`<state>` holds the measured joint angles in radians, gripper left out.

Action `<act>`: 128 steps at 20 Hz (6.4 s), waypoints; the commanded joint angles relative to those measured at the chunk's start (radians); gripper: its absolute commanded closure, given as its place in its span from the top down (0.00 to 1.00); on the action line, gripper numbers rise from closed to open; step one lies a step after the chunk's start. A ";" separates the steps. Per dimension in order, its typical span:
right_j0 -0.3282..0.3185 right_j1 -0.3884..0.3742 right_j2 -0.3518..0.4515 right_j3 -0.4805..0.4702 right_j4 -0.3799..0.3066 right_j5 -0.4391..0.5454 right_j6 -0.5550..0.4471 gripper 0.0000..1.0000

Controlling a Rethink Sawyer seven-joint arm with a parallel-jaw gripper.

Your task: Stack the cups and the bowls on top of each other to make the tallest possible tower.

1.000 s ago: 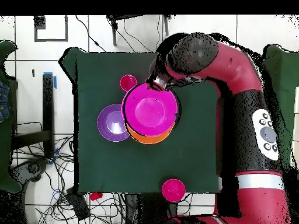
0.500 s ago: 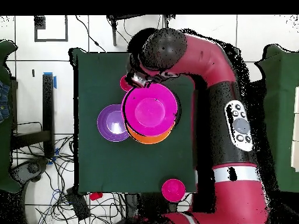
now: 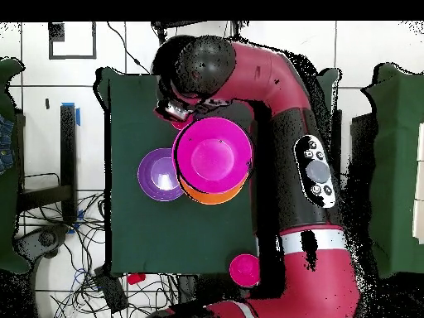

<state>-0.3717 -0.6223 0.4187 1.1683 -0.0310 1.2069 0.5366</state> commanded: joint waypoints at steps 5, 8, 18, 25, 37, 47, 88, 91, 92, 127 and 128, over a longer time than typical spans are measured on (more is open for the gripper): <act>-0.027 0.026 0.054 0.135 -0.054 -0.222 0.025 1.00; -0.037 0.027 0.051 0.221 -0.073 -0.298 0.034 1.00; -0.017 0.054 0.022 0.266 -0.154 -0.369 0.022 1.00; -0.004 0.049 0.031 0.274 -0.187 -0.356 0.044 1.00; 0.011 0.047 0.041 0.282 -0.193 -0.358 0.075 1.00; 0.027 0.077 0.019 0.308 -0.229 -0.368 0.072 1.00; -0.025 0.080 0.173 0.391 -0.367 -0.271 -0.088 1.00; -0.032 0.078 0.178 0.385 -0.372 -0.254 -0.095 1.00; -0.034 0.080 0.179 0.383 -0.374 -0.251 -0.097 1.00; -0.103 0.015 0.236 0.312 -0.441 -0.024 -0.137 1.00; -0.103 0.014 0.236 0.313 -0.441 -0.023 -0.135 1.00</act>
<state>-0.4847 -0.6232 0.6299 1.5035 -0.3796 1.1058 0.5366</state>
